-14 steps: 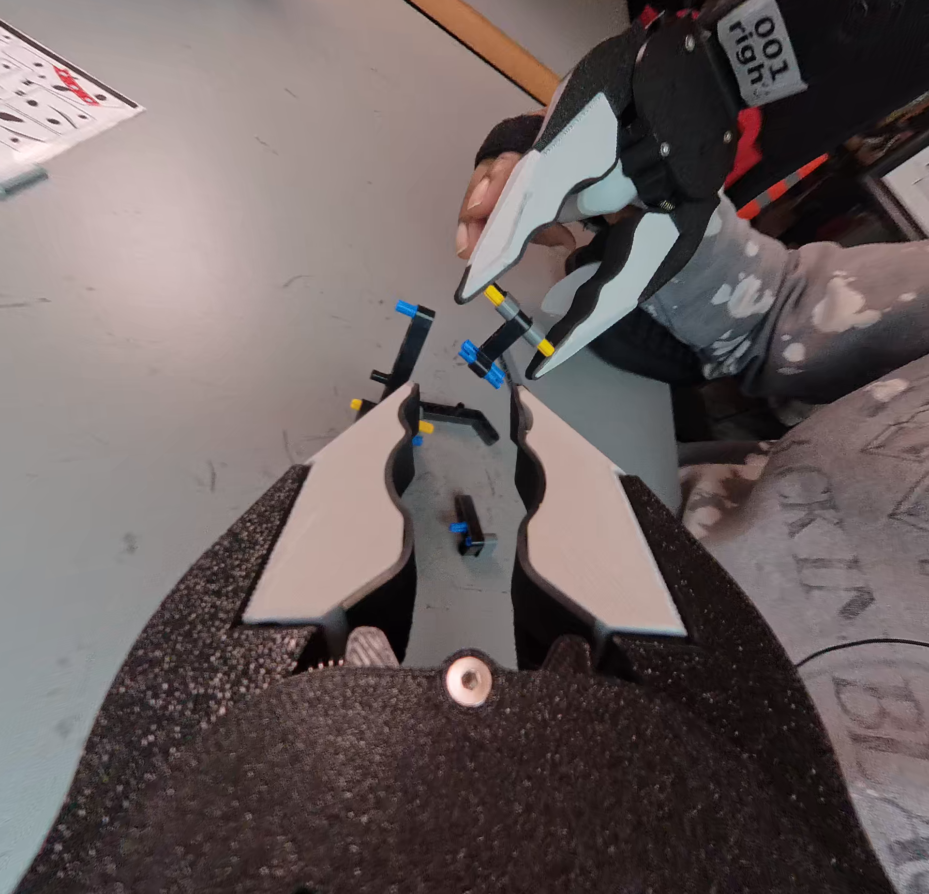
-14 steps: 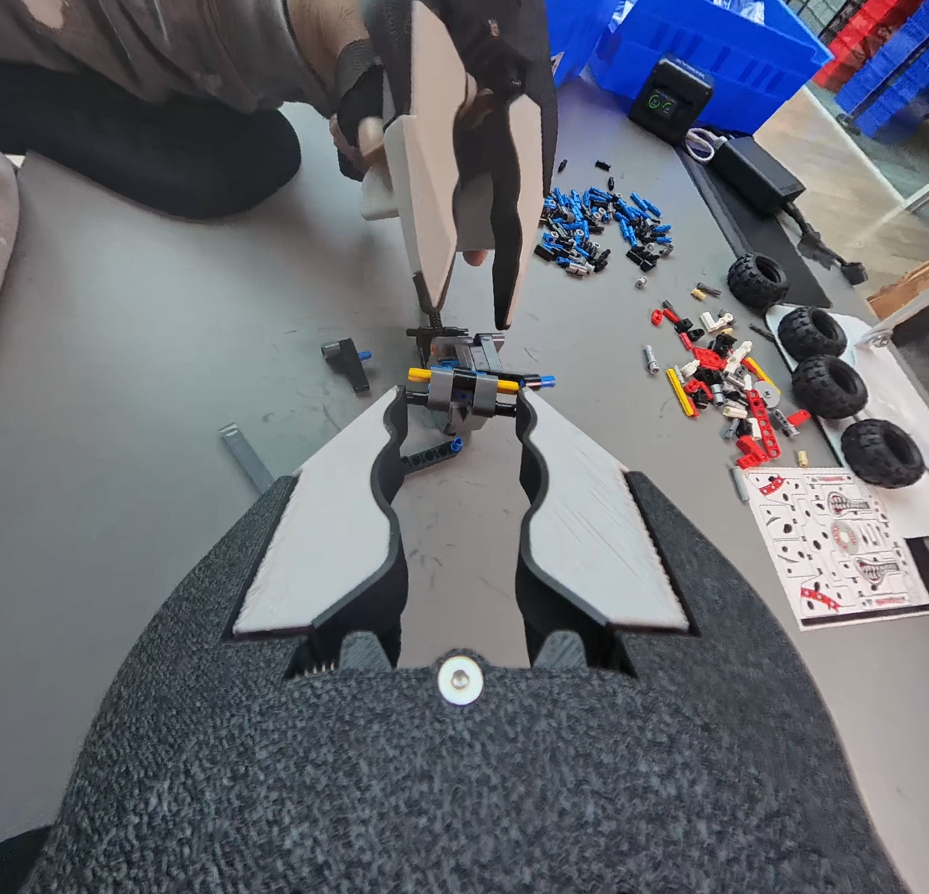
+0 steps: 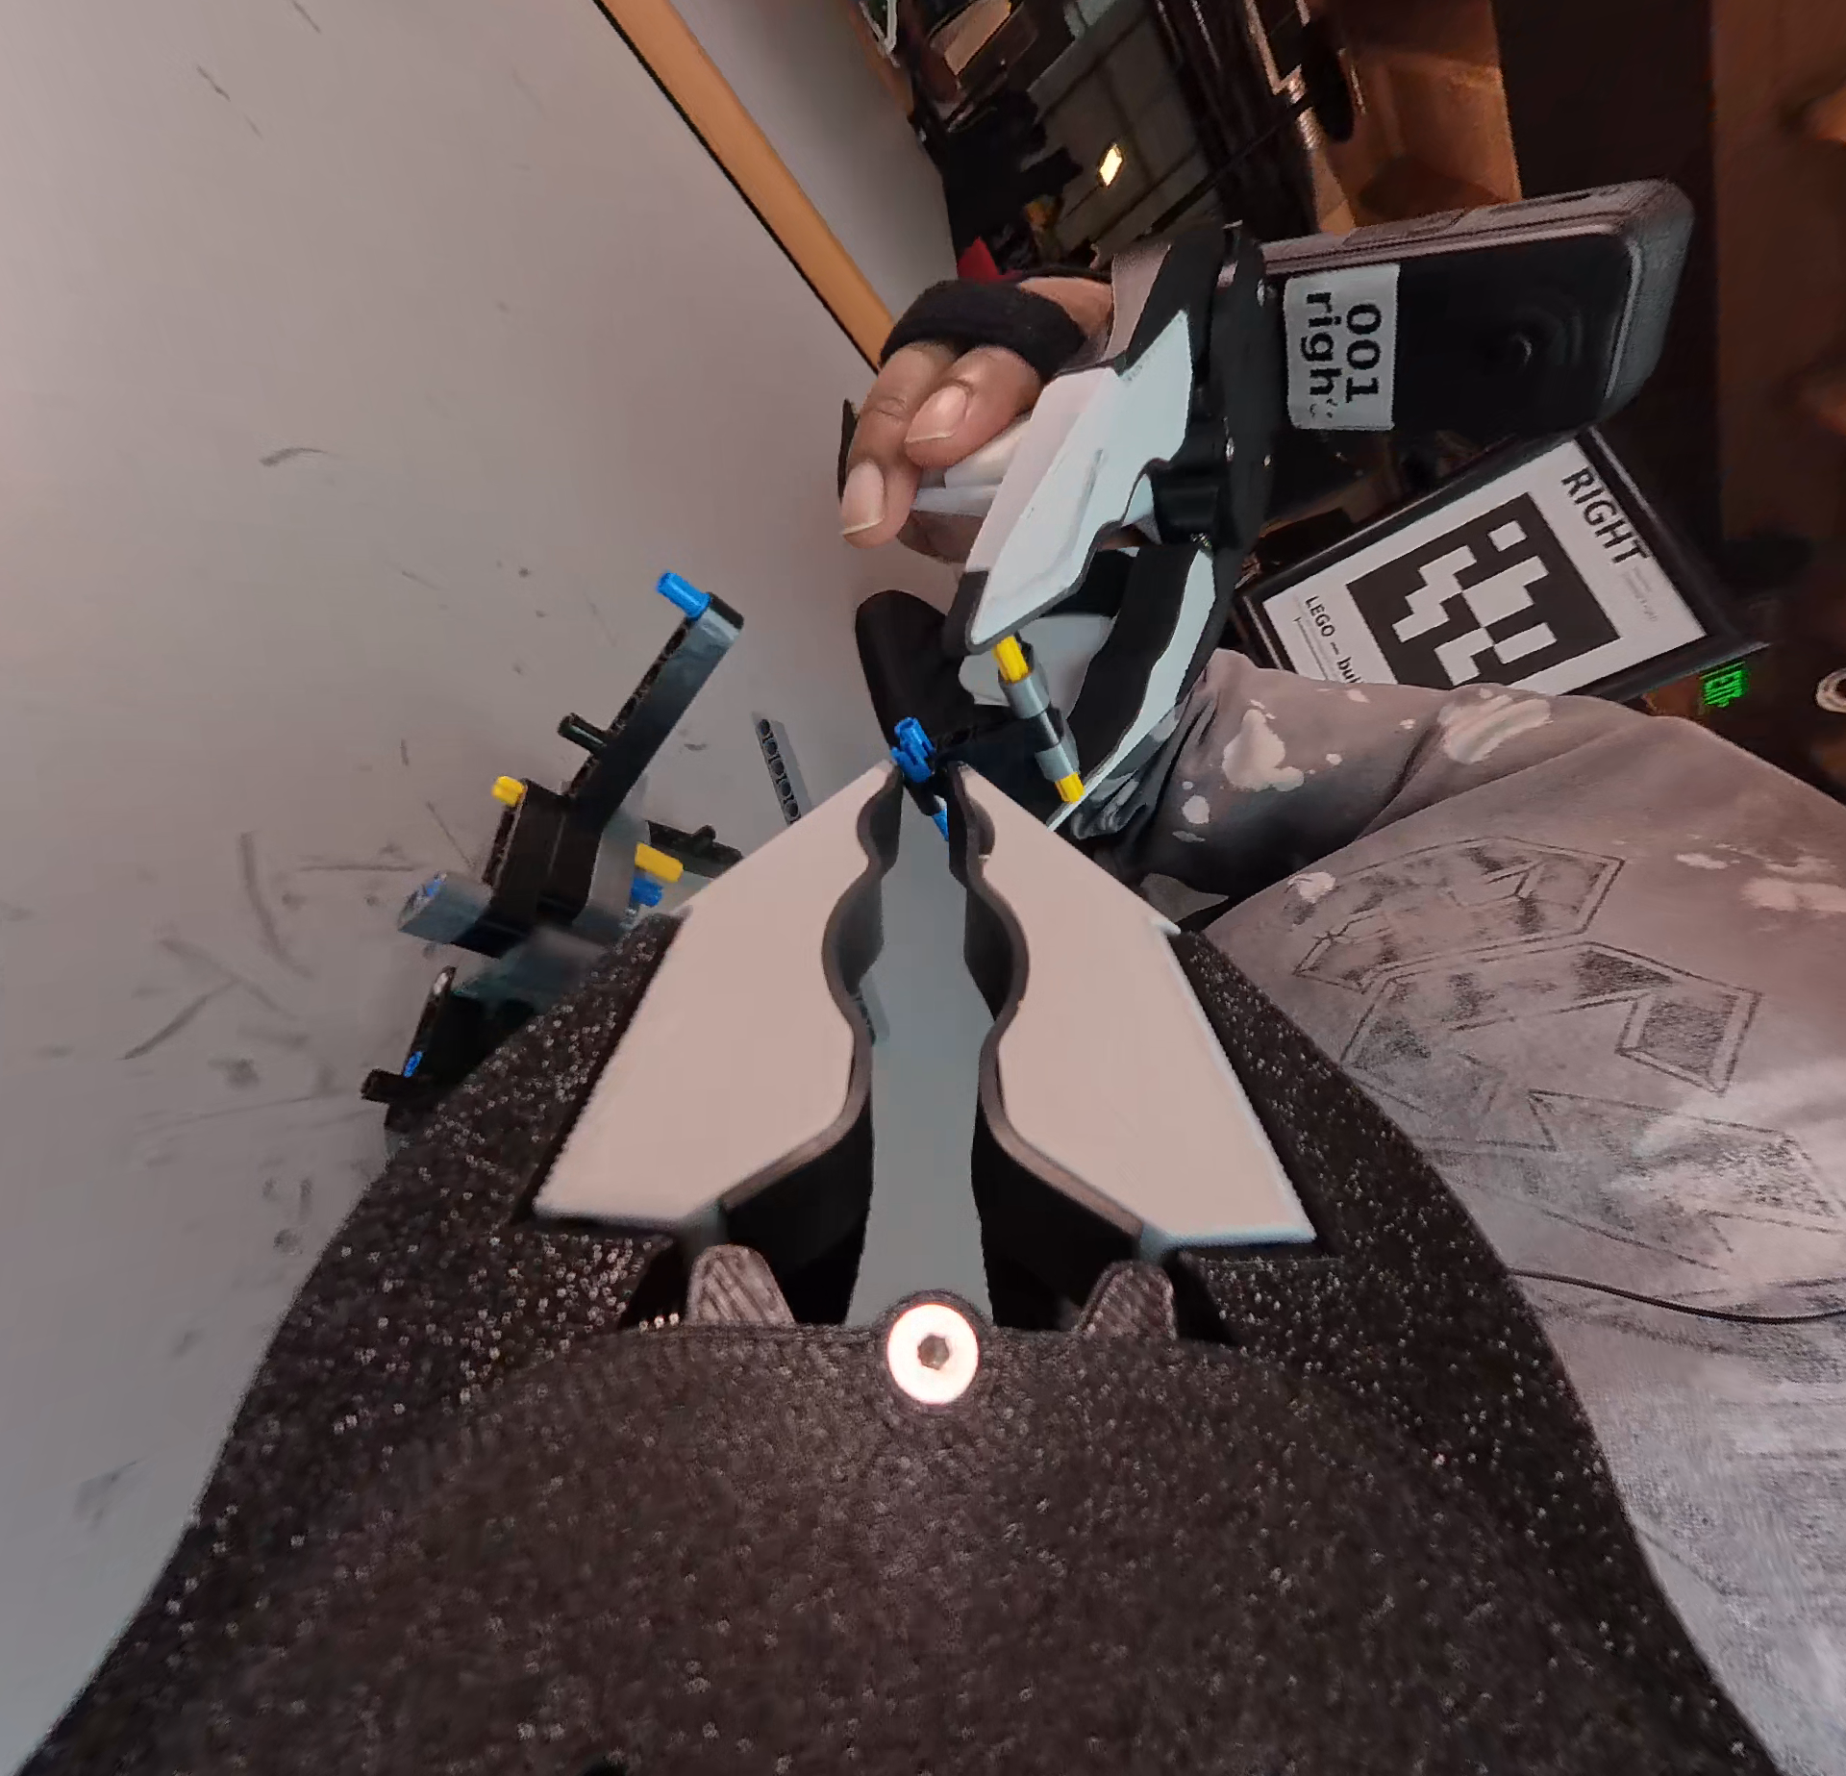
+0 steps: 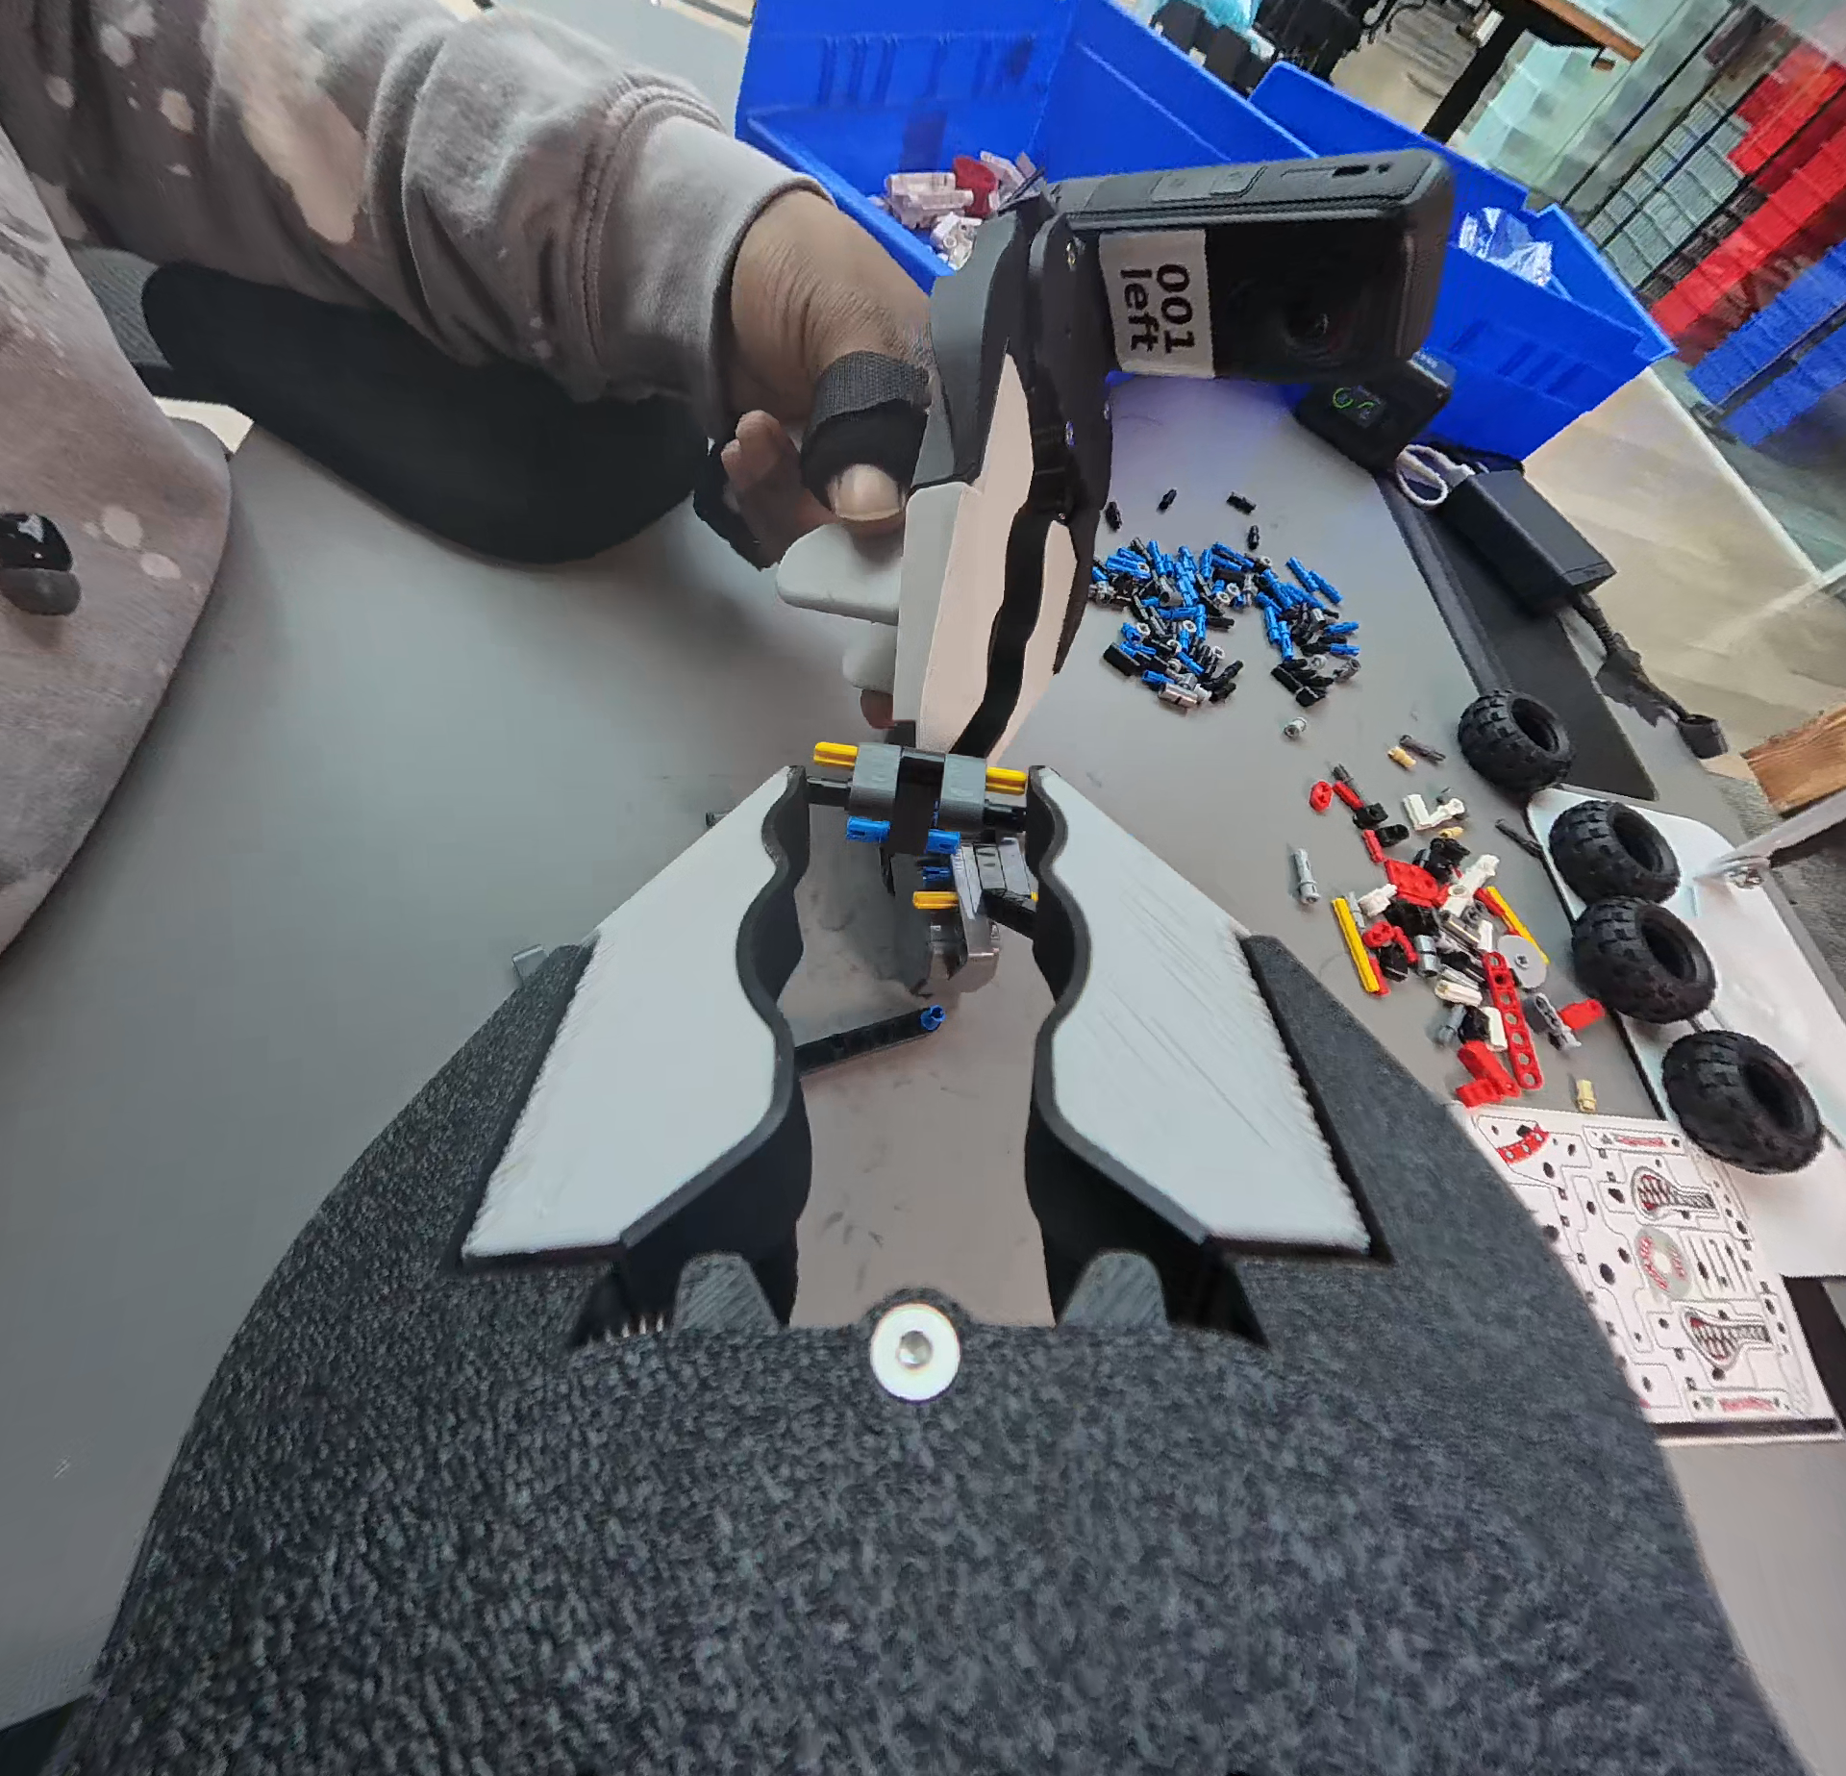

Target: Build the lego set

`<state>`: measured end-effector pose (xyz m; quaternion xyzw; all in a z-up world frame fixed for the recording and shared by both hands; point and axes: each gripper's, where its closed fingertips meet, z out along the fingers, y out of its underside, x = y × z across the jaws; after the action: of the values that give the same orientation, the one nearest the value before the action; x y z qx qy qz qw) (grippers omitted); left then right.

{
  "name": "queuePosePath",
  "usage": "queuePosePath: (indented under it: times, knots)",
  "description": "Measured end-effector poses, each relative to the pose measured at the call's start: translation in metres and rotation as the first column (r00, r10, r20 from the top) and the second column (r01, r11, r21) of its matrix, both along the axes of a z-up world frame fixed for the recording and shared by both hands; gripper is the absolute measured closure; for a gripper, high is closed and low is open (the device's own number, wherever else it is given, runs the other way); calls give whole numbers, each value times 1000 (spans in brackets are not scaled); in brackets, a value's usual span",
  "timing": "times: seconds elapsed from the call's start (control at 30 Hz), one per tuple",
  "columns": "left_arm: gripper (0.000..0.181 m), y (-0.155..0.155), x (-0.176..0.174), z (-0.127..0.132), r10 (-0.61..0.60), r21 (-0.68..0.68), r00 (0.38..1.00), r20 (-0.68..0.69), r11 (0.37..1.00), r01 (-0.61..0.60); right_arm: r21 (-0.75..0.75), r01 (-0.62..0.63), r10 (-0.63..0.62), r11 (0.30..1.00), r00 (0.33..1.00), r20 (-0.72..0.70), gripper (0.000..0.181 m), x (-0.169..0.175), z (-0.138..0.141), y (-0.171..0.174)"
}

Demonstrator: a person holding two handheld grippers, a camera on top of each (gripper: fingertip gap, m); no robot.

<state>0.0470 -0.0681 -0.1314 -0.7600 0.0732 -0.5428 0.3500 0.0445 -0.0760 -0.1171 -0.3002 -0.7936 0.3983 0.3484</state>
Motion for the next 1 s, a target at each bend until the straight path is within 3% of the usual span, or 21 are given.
queuePosePath:
  times: [0.03,0.33,0.5,0.7,1.0]
  knots:
    - [174,1,-1,1,5,-7,1000,27,1000,-5,-19,8,-8,1000,1000,-7,138,-1,1,2]
    - [176,12,-11,0,96,-80,986,137,993,-85,-80,104,-104,991,995,11,142,-2,-12,22]
    - [176,15,-10,-1,113,-101,979,167,990,-97,-136,81,-77,987,996,36,142,1,-18,15]
    - [176,16,-10,-7,128,-112,983,132,987,-114,-150,96,-94,984,995,20,149,-4,-19,16]
    - [176,20,-19,-20,177,-126,984,12,977,-174,0,141,-140,990,988,-64,129,-5,-8,24]
